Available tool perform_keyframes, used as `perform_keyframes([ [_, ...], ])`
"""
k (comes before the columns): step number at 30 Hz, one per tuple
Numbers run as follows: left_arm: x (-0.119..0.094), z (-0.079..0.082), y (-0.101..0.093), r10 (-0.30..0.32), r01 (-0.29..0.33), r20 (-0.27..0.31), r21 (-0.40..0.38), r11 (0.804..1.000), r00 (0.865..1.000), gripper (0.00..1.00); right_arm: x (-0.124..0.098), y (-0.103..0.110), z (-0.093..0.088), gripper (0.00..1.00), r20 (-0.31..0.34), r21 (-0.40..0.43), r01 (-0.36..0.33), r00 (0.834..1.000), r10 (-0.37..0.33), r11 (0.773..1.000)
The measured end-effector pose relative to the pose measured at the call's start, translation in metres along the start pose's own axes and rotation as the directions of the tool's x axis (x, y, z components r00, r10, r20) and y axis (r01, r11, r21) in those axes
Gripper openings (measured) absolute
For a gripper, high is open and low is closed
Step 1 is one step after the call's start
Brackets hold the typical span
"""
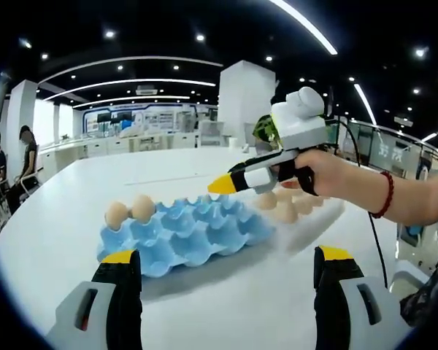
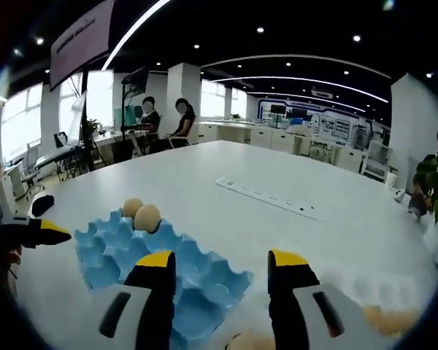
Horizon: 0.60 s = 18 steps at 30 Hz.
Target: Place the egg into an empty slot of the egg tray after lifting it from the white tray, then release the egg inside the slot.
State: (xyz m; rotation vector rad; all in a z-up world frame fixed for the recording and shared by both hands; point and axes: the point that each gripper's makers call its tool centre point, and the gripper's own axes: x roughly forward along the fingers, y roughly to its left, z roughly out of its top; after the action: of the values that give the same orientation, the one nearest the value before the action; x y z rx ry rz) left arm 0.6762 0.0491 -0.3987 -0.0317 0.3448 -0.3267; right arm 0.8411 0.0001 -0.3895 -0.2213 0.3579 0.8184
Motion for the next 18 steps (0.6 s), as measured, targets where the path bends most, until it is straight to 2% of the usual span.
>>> perform_keyframes([
  [9,0.002,0.0,-0.004,-0.006,0.006,-0.003,0.003,1.0,1.0,1.0,-0.016,-0.025,-0.009,0.53,-0.002,0.042,0.064,0.998,-0.064,0.997],
  [18,0.002,0.0,-0.008,-0.011,0.011,0.0,0.003,1.0,1.0,1.0,-0.032,-0.04,-0.016,0.53,0.002,0.039,0.105,0.994,-0.105,0.994],
])
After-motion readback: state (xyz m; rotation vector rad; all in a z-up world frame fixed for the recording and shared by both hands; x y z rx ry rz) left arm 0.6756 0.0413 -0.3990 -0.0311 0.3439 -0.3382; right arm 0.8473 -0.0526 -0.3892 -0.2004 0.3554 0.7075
